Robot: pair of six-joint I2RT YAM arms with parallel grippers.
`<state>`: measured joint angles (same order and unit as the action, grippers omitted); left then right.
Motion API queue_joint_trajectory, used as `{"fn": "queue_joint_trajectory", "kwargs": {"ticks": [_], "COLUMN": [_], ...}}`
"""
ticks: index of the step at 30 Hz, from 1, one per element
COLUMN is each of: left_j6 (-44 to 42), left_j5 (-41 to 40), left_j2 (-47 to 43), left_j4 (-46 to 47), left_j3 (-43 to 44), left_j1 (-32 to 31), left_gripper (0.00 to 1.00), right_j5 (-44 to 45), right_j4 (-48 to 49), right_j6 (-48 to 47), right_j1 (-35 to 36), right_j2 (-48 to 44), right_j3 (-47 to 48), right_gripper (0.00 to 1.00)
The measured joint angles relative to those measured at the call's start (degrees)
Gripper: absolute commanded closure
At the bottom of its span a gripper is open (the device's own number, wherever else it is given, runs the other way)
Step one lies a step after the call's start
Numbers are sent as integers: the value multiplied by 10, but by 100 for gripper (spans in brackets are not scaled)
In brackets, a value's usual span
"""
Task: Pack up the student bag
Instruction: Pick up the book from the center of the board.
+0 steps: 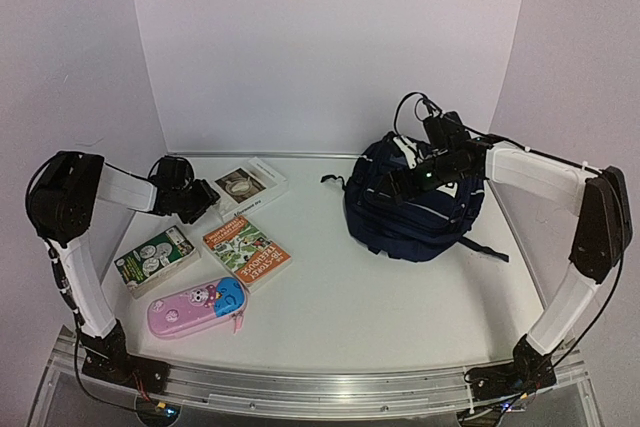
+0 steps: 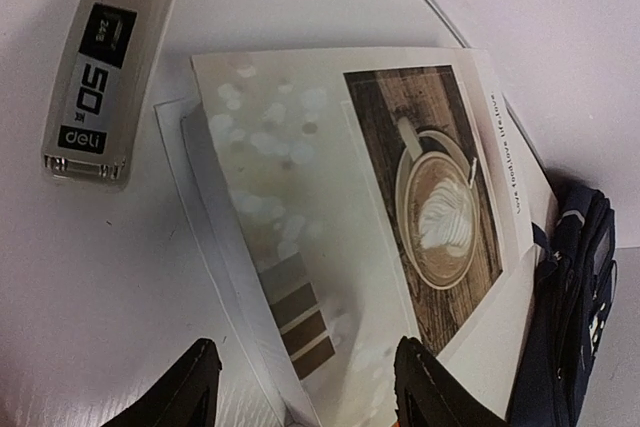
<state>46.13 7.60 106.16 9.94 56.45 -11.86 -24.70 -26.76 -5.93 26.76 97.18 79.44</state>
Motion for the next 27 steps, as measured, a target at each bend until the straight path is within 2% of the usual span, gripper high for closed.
{"fn": "queue_joint_trajectory", "kwargs": {"ticks": [3, 8, 16, 22, 27], "left_j6": [7, 15, 20, 24, 25], "left_j5": [7, 18, 20, 39, 60], "left_j2": [23, 41, 50, 50, 49], "left_j4": [14, 39, 64, 82, 81], "left_j3": [1, 7, 16, 23, 31], "left_j1": [2, 3, 3, 4, 4], "left_gripper": [49, 66, 99, 100, 100], "right_j5": [-1, -1, -3, -5, -18], "right_j4": [-3, -4, -9, -12, -14], "right_j6": [0, 0, 0, 0, 8], "right_j1": [0, -1, -1, -1, -7], "right_j2": [-1, -1, -2, -2, -2], "right_j3": [-1, -1, -14, -16, -16], "right_gripper": [8, 8, 8, 7, 2]}}
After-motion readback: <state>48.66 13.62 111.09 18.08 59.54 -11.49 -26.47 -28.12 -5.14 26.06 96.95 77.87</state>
